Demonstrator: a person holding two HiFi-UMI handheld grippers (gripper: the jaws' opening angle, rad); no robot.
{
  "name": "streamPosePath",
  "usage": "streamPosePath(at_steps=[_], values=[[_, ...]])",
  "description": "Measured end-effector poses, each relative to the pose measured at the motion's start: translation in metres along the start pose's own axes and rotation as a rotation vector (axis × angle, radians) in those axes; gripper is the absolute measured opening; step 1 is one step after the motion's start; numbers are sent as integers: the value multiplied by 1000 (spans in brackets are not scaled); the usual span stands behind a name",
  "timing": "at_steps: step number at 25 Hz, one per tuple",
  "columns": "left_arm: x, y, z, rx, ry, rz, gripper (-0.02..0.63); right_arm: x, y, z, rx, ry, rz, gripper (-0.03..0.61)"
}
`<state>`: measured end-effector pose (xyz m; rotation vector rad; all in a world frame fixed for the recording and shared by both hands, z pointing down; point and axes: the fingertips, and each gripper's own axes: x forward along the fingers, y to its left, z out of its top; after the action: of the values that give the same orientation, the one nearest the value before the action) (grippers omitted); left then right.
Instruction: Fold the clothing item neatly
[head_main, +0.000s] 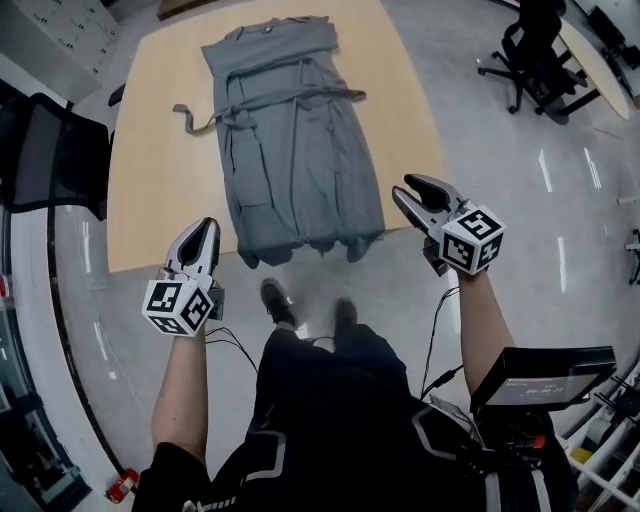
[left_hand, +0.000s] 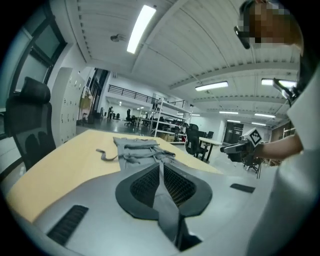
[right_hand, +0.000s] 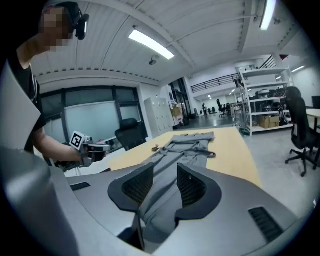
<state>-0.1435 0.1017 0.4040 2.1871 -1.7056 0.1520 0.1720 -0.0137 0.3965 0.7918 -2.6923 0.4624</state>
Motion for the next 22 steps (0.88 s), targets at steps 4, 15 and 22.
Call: streamPosePath(at_steps=[4, 15, 22], values=[[-11, -11, -78, -25, 117, 24, 3, -7, 8, -73, 35, 88, 89, 129], [13, 8, -235, -95, 324, -113, 307, 6, 8, -242, 212, 278, 98, 227], [50, 13, -263, 21, 306, -255, 342, 47, -13, -248, 230, 137, 104, 250]])
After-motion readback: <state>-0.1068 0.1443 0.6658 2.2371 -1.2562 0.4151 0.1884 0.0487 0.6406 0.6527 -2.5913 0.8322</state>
